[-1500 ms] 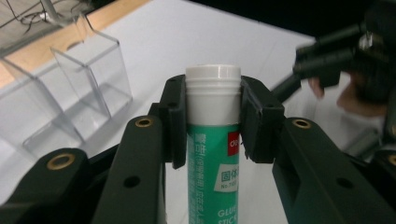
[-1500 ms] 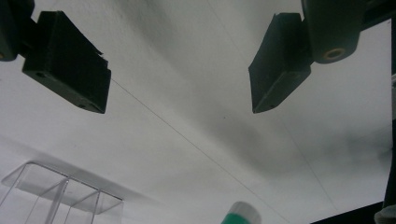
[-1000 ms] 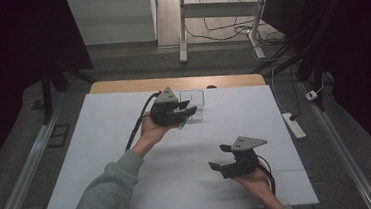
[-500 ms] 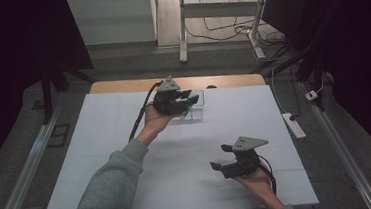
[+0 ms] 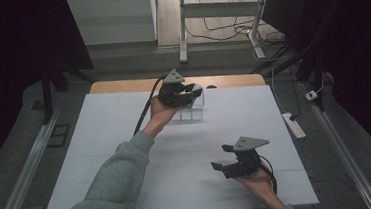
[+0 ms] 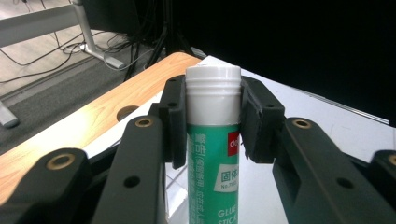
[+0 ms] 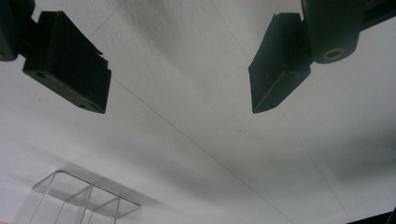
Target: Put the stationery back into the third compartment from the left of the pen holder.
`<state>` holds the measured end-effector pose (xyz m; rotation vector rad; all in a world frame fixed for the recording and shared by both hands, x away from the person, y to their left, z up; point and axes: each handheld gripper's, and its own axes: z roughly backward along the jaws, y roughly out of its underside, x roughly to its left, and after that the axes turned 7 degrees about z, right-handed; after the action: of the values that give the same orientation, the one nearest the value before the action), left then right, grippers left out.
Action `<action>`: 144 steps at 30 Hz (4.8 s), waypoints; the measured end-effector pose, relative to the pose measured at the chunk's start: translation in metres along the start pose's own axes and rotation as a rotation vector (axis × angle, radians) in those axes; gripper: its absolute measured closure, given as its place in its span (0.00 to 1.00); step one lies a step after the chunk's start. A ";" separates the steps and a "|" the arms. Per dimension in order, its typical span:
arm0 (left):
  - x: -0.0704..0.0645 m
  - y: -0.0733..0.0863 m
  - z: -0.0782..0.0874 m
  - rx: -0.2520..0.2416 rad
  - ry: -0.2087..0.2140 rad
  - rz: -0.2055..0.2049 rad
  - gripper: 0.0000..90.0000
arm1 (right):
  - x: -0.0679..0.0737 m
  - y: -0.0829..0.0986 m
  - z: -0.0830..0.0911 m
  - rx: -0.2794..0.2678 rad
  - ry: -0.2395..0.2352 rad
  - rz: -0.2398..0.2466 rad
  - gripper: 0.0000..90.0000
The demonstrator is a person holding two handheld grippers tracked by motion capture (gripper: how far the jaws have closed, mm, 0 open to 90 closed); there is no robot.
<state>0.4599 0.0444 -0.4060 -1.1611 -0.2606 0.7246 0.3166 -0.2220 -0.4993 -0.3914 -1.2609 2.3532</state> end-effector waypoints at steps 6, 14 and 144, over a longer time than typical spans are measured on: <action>0.011 -0.002 -0.012 0.004 -0.008 0.025 0.71 | -0.001 0.001 0.000 0.003 -0.002 -0.002 0.22; 0.020 -0.007 -0.031 0.017 -0.023 0.043 0.71 | -0.002 0.002 -0.001 0.009 -0.002 -0.002 0.22; -0.003 0.209 0.193 0.257 -0.141 0.052 0.32 | -0.041 0.035 0.050 0.030 0.181 -0.034 0.23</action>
<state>0.2734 0.2286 -0.5161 -0.8774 -0.2477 0.8612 0.3214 -0.2951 -0.4999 -0.5556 -1.1381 2.2494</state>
